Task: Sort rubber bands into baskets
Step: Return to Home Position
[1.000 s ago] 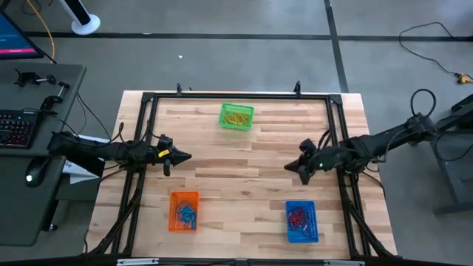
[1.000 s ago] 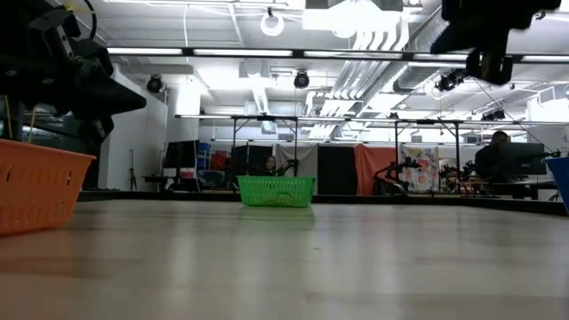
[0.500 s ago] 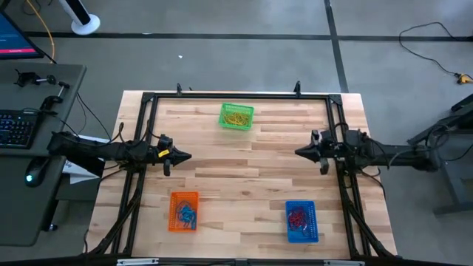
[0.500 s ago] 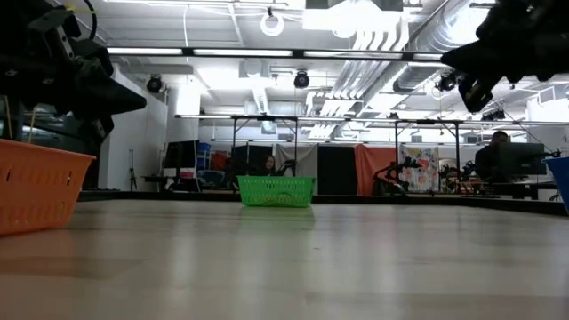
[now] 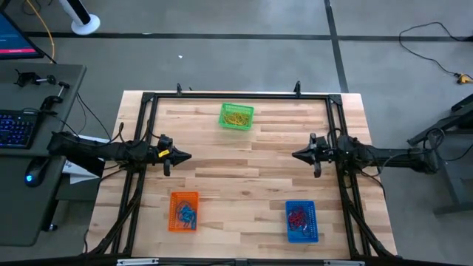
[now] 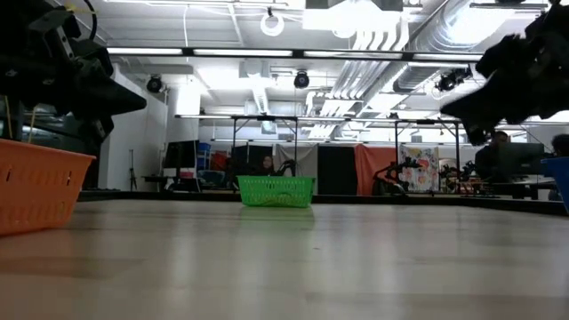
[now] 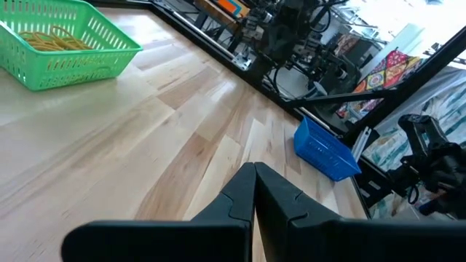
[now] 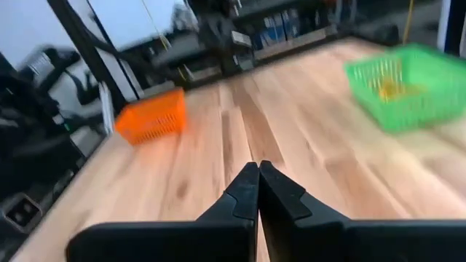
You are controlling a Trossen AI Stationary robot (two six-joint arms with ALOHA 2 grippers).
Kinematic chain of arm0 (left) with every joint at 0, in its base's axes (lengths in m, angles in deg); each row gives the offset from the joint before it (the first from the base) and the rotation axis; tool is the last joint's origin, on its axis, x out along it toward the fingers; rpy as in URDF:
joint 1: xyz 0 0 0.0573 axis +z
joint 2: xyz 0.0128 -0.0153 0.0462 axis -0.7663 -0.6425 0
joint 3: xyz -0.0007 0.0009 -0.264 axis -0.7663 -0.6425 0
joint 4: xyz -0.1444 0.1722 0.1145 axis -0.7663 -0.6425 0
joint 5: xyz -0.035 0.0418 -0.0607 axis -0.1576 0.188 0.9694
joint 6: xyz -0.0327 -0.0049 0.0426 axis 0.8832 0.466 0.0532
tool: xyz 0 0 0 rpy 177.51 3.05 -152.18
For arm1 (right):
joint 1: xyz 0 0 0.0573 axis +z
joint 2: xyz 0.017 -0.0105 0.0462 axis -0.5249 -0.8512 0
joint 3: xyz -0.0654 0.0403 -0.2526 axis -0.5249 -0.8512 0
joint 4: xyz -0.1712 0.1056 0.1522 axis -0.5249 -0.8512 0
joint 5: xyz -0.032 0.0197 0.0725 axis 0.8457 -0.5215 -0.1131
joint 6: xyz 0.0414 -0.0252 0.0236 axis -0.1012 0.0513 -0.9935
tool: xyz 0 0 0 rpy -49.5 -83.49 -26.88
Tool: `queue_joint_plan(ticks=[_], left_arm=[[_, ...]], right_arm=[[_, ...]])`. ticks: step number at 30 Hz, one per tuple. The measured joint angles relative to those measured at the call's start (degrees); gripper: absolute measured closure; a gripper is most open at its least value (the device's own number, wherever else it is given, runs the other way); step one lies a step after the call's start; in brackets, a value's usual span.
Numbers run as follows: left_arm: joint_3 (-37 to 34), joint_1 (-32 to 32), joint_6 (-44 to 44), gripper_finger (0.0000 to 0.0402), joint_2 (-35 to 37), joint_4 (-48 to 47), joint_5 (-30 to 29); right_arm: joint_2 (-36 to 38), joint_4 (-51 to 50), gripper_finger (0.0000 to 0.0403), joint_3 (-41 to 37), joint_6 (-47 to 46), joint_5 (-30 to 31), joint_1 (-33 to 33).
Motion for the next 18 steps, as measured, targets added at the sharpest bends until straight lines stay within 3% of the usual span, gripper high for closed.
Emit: queue_joint_plan(ticks=[11,18], left_arm=[[-0.02,0.0,0.02,0.0401,0.02,0.0,0.0],[-0.02,0.02,0.05,0.0401,0.02,0.0,0.0]], right_arm=[[-0.68,-2.64,0.0403,0.04,-1.69,1.01,0.18],[9.44,-2.75,0.0403,0.07,-1.69,1.05,3.03]])
